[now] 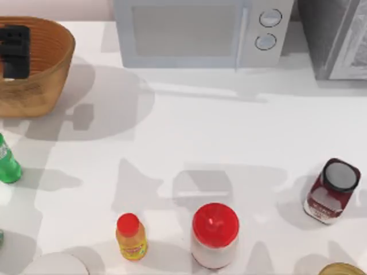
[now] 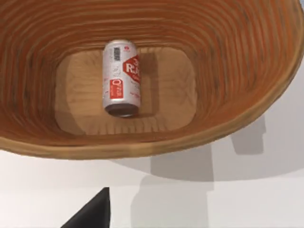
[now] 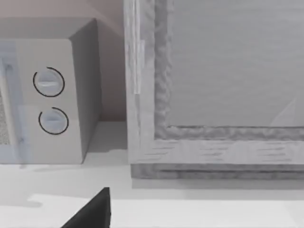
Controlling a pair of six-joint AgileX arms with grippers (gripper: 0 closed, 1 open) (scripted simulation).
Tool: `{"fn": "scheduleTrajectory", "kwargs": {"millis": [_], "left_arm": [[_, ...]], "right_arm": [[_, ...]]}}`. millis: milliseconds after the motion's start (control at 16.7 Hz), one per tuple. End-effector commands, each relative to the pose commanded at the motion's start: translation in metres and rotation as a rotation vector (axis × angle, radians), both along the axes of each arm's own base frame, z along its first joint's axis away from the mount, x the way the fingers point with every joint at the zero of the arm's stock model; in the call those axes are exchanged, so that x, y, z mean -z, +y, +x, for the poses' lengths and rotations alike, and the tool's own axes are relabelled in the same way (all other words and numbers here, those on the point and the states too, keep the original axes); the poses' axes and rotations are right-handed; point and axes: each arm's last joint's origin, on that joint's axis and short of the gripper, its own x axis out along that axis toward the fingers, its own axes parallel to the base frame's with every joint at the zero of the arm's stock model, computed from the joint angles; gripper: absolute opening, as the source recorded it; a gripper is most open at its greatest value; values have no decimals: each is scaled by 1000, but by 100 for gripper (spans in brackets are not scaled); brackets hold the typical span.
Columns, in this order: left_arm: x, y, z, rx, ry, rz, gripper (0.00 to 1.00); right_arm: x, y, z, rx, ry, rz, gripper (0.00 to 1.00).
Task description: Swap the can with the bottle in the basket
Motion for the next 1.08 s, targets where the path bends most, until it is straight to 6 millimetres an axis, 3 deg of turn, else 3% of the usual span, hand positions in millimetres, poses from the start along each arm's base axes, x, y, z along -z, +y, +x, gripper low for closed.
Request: {"fn": "scheduleTrajectory", "kwargs": {"millis": [120, 240, 720, 1080], "left_arm": [[-9, 4, 23, -15, 35, -6, 100], [-4, 8, 51, -30, 110, -14, 100], [72, 25, 141, -20, 495, 11, 100], [111, 38, 192, 4, 622, 11, 100]], "right_arm": [[0, 0, 0, 0, 0, 0, 100], [0, 0, 0, 0, 0, 0, 100], [0, 0, 0, 0, 0, 0, 100], [0, 0, 0, 0, 0, 0, 100]]}}
